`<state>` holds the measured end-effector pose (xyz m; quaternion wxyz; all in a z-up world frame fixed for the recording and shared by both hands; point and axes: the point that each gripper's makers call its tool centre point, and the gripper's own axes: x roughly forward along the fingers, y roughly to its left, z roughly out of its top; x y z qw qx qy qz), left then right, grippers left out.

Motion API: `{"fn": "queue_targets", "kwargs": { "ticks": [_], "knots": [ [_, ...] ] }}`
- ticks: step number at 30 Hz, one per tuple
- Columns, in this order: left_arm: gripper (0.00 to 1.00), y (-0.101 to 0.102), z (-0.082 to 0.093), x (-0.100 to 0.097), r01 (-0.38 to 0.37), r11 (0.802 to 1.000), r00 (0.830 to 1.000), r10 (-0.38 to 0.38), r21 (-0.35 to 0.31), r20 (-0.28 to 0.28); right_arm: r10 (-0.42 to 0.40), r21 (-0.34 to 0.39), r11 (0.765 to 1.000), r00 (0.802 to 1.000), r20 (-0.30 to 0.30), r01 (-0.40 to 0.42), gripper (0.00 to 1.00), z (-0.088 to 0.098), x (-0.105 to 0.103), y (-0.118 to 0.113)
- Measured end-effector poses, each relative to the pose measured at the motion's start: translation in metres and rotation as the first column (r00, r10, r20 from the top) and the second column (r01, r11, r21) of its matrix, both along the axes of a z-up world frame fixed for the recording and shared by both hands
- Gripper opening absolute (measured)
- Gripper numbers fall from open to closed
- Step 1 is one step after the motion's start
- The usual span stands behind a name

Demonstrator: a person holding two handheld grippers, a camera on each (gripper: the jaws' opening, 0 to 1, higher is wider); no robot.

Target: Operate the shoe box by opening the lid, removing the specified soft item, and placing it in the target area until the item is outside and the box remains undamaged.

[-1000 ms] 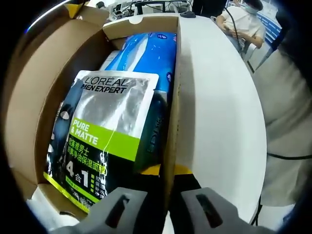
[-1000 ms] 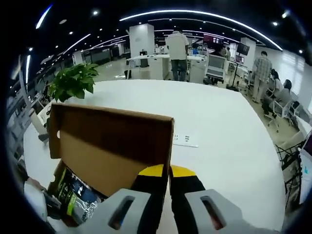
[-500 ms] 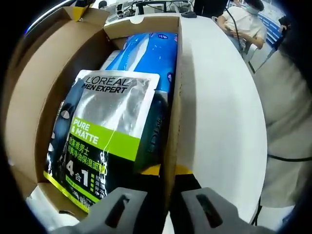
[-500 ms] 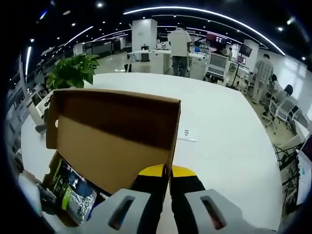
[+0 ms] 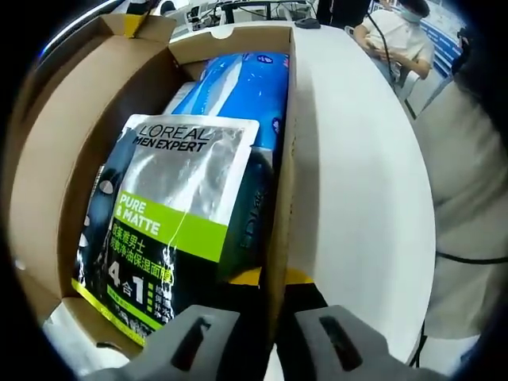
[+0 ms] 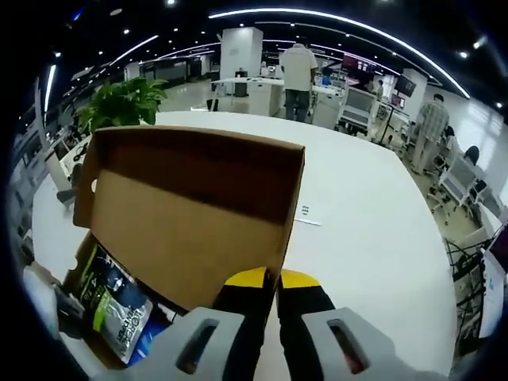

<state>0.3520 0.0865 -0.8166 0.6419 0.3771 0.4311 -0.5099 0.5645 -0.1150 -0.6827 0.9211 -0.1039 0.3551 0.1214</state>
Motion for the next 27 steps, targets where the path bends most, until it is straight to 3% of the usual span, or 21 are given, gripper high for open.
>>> {"fn": "queue_targets", "kwargs": {
  "ticks": [11, 15, 17, 21, 24, 27],
  "knots": [
    [0.01, 0.000, 0.000, 0.000, -0.004, 1.000, 1.000, 0.004, -0.001, -0.001, 0.004, -0.019, 1.000, 0.998, -0.066, -0.005, 0.00, -0.019, -0.011, -0.001],
    [0.01, 0.000, 0.000, 0.000, -0.003, 1.000, 1.000, 0.003, -0.001, -0.002, -0.031, 0.022, 0.999, 0.997, -0.066, 0.032, 0.00, -0.020, -0.010, -0.002],
    [0.01, 0.000, 0.000, 0.000, -0.004, 1.000, 1.000, 0.004, -0.001, -0.003, -0.027, 0.017, 0.999, 0.995, -0.092, 0.028, 0.00, -0.026, -0.012, -0.002],
    [0.01, 0.000, 0.000, 0.000, -0.005, 1.000, 1.000, 0.005, -0.001, -0.004, -0.038, 0.015, 0.999, 0.996, -0.081, 0.039, 0.00, -0.027, -0.012, -0.001],
    [0.01, 0.000, 0.000, 0.000, -0.005, 1.000, 1.000, 0.005, -0.001, -0.003, -0.078, 0.082, 0.993, 0.990, -0.116, 0.088, 0.00, -0.030, -0.010, -0.002],
    [0.01, 0.000, 0.000, 0.000, -0.005, 1.000, 1.000, 0.005, -0.001, -0.002, -0.078, 0.093, 0.992, 0.990, -0.121, 0.090, 0.00, -0.034, -0.010, -0.003]
  ]
}}
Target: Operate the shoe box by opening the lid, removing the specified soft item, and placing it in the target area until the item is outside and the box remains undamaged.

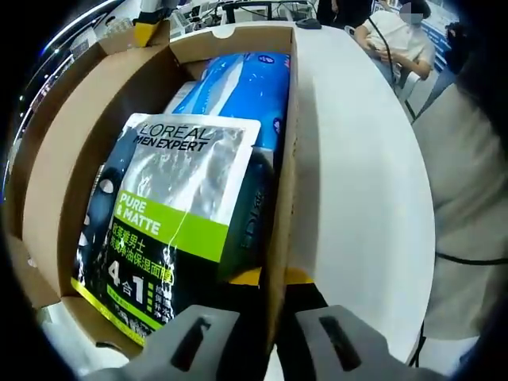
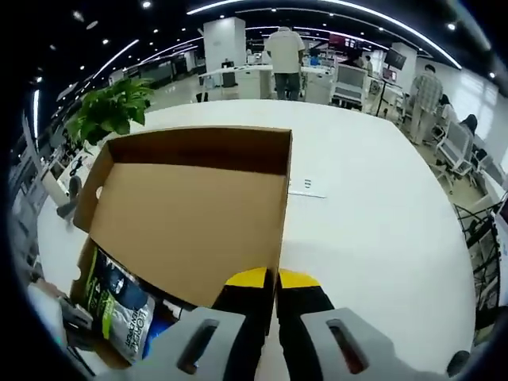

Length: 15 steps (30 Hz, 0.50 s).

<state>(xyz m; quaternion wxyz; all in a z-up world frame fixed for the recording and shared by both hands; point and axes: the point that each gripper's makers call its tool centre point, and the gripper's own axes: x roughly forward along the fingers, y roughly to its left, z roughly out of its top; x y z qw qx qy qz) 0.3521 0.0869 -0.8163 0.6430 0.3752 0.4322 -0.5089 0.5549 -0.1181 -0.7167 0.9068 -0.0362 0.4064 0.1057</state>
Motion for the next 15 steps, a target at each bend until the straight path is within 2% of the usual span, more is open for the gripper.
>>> {"fn": "queue_targets", "kwargs": {
  "ticks": [8, 15],
  "knots": [
    [0.01, 0.0000, -0.0001, 0.0003, -0.016, 1.000, 1.000, 0.016, -0.002, -0.014, 0.009, -0.029, 1.000, 1.000, -0.023, -0.010, 0.00, -0.0094, -0.0050, 0.0015],
    [0.01, -0.0003, -0.0007, 0.0005, -0.015, 1.000, 1.000, 0.015, -0.003, -0.010, 0.008, -0.012, 1.000, 0.999, -0.049, -0.008, 0.00, -0.0119, -0.0105, -0.0004]
  ]
}}
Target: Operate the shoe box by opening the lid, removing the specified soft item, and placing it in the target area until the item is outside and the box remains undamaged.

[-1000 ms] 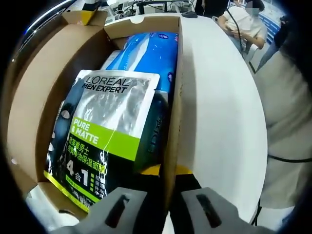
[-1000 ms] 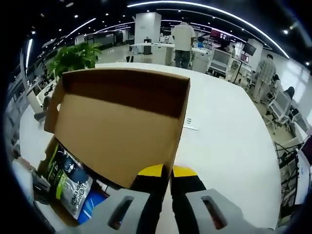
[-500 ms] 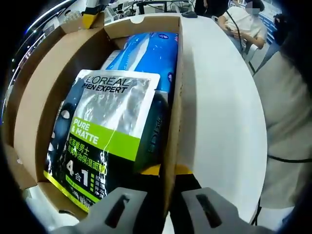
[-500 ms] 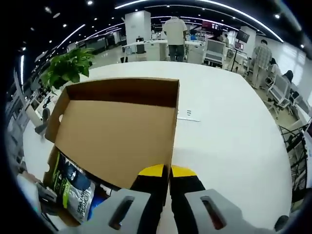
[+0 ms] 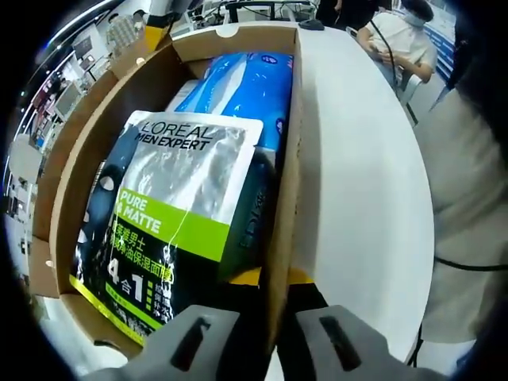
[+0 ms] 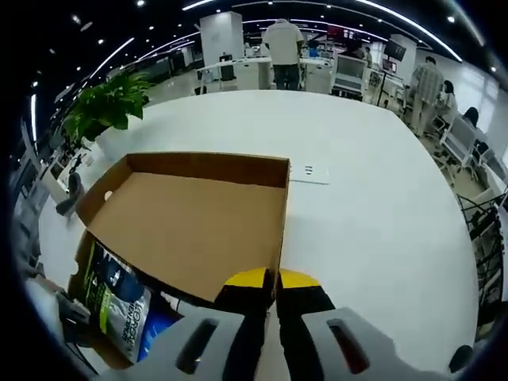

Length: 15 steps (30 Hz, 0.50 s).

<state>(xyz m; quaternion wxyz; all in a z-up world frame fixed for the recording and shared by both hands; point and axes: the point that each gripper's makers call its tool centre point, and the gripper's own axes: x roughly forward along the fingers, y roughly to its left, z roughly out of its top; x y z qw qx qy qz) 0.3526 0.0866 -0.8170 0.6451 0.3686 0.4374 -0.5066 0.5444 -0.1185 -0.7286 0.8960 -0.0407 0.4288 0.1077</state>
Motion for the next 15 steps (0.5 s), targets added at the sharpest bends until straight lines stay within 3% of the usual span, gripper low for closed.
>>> {"fn": "queue_targets", "kwargs": {
  "ticks": [9, 15],
  "knots": [
    [0.01, 0.000, 0.000, 0.000, 0.003, 1.000, 1.000, -0.003, 0.000, -0.001, 0.011, 0.032, 0.999, 1.000, -0.010, -0.011, 0.01, 0.008, -0.013, 0.000],
    [0.01, 0.000, 0.000, 0.000, 0.003, 1.000, 1.000, -0.003, 0.000, 0.001, 0.018, 0.095, 0.995, 1.000, 0.014, -0.019, 0.13, 0.020, -0.019, 0.006]
  ]
}}
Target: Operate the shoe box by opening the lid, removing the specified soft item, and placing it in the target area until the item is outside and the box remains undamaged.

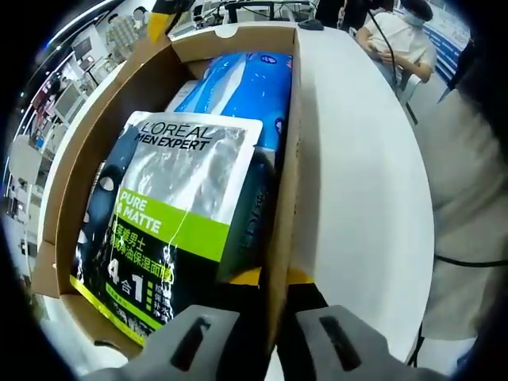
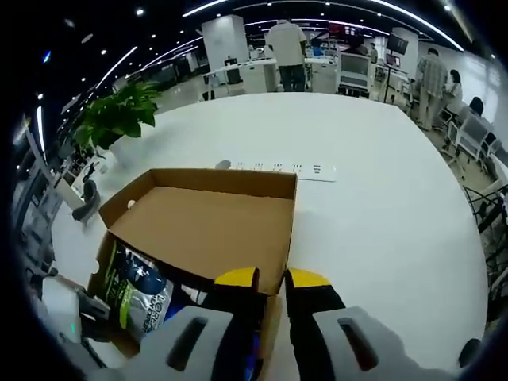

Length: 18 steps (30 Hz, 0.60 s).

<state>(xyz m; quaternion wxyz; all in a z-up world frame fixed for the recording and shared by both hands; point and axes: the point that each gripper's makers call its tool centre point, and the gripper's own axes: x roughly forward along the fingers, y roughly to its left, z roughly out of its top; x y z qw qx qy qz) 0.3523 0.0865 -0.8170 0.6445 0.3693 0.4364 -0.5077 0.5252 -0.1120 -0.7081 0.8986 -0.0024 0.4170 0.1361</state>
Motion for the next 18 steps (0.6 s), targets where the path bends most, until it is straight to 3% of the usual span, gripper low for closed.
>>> {"fn": "queue_targets", "kwargs": {
  "ticks": [9, 12, 15, 18],
  "knots": [
    [0.01, 0.000, 0.000, 0.000, 0.000, 1.000, 1.000, 0.000, 0.000, -0.002, 0.049, 0.011, 0.999, 0.996, 0.069, -0.050, 0.31, 0.016, -0.003, 0.003],
    [0.01, 0.000, 0.000, 0.000, 0.000, 1.000, 1.000, 0.000, 0.000, -0.001, 0.020, 0.041, 0.999, 0.989, 0.145, -0.026, 0.38, 0.029, 0.003, 0.002],
    [0.01, 0.000, 0.000, 0.000, 0.003, 1.000, 1.000, -0.003, 0.001, 0.001, 0.035, 0.019, 0.999, 0.989, 0.145, -0.038, 0.42, 0.031, 0.000, 0.003],
    [0.01, 0.000, 0.000, 0.000, 0.005, 1.000, 1.000, -0.005, 0.001, -0.001, 0.064, 0.003, 0.998, 0.980, 0.188, -0.066, 0.47, 0.039, -0.001, 0.006]
  ]
}}
